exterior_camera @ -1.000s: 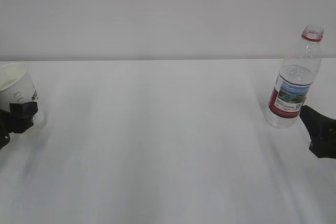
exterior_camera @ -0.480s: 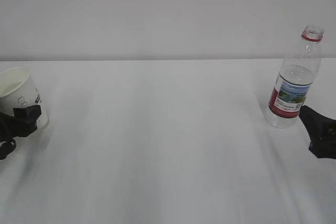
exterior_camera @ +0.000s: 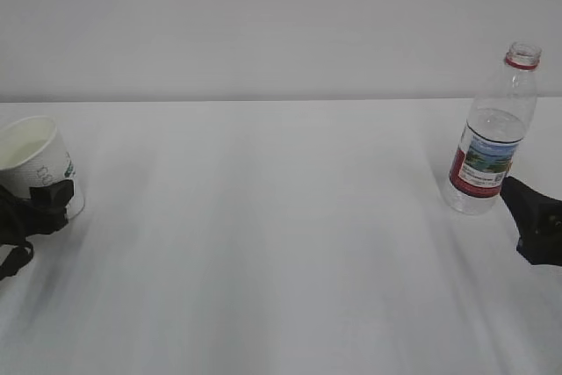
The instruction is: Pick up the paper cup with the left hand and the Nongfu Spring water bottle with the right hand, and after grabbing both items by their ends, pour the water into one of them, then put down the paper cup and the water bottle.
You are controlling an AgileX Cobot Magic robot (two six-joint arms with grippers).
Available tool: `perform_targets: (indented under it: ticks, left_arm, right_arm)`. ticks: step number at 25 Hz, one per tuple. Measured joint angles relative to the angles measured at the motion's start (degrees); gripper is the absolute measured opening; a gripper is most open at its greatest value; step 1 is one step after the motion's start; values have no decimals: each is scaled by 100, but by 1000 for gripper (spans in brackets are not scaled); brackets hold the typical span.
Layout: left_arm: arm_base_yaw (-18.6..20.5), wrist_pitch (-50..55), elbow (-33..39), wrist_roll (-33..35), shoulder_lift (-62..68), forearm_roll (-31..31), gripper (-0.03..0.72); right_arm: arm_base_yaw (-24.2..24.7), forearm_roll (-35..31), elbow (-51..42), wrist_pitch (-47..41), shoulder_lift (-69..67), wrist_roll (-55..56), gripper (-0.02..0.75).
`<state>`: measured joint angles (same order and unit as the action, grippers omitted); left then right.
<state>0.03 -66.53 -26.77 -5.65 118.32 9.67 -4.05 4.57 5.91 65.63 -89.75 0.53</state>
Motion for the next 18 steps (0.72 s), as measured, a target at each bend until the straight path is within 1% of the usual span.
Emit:
perform_targets:
  ticks: [4,5,7,10,11,14,18]
  left_arm:
    - [0,-5,0,110,0,4,494]
    - [0,-5,0,125,0,4,505]
    - [0,-5,0,176,8,4,552]
    - [0,19,0,316,33,4,649]
    - [0,19,0,346,35,4,666]
    - [0,19,0,454,35,-30,685]
    - [0,19,139,565,35,-165,689]
  right_arm:
    - [0,0,0,0,0,0,593]
    - [0,0,0,0,0,0,593]
    - [0,0,0,0,0,0,593]
    - [0,0,0,0,0,0,593]
    - [0,0,0,0,0,0,593]
    - [0,0,0,0,0,0,593]
    - [0,0,0,0,0,10,593]
